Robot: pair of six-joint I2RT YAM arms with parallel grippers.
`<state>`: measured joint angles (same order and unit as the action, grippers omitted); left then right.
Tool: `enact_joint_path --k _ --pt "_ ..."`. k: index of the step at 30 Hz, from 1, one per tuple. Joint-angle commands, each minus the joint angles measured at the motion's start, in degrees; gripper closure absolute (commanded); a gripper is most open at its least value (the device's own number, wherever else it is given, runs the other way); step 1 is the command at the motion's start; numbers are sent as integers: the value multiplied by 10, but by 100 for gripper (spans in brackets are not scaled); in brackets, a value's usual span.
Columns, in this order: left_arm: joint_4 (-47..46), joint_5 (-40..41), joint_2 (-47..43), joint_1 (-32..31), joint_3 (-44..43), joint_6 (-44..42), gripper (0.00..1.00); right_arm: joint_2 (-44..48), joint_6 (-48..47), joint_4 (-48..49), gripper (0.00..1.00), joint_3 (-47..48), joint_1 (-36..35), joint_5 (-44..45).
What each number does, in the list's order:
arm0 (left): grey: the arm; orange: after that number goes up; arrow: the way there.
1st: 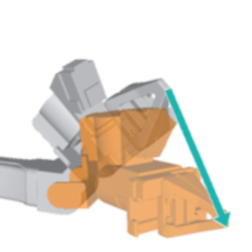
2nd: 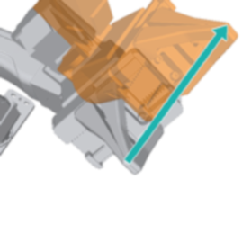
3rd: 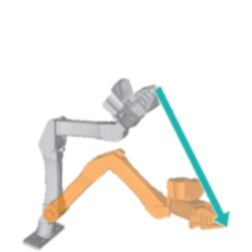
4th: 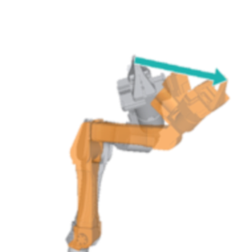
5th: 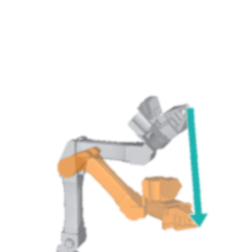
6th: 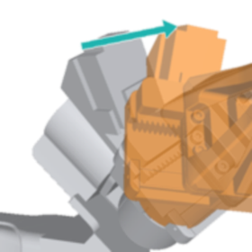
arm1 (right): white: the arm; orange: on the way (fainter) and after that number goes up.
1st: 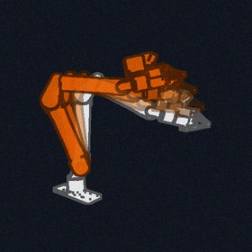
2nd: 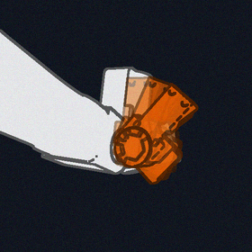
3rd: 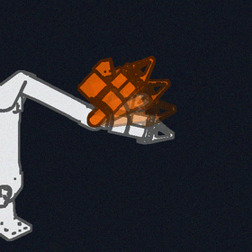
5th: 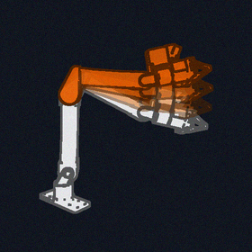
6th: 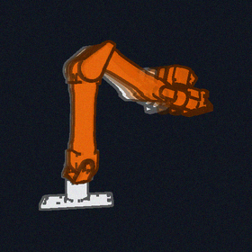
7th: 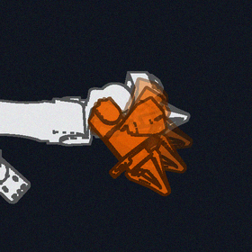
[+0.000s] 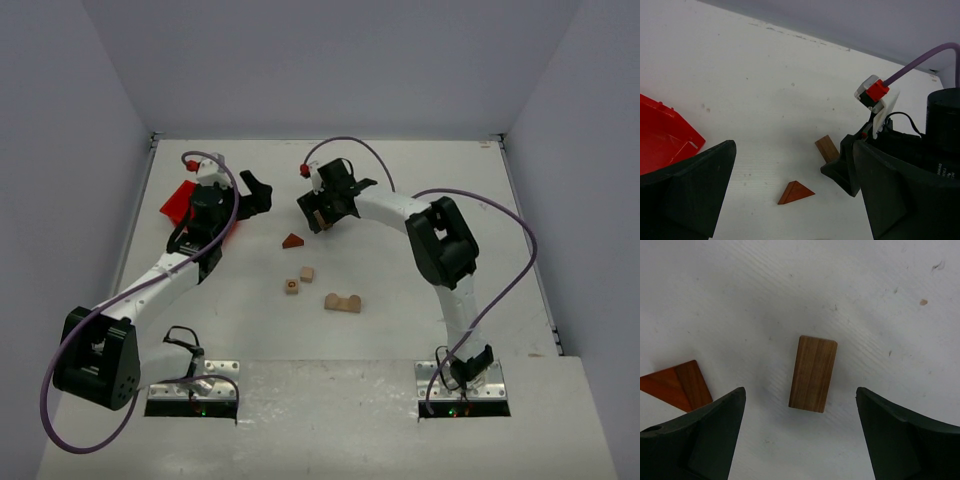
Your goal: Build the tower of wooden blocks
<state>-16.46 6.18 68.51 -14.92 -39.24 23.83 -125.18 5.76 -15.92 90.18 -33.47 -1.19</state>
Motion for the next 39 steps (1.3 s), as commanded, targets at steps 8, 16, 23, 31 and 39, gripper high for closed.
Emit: enact_joint_path --k 8,16,23,31,39 --pt "-34 8 -13 5 9 -5 0 -43 4 16 59 37 10 -47" --pt "-32 -4 -8 5 3 -5 0 -31 -73 -4 86 63 11 -52" --pt "-21 -26 -26 5 5 -5 0 108 -294 -52 91 18 12 -183" --pt "20 0 -78 5 -2 7 0 278 -404 -120 93 -151 11 -272" --pt "63 40 -114 6 -5 9 0 406 -440 -146 92 -306 2 -242"
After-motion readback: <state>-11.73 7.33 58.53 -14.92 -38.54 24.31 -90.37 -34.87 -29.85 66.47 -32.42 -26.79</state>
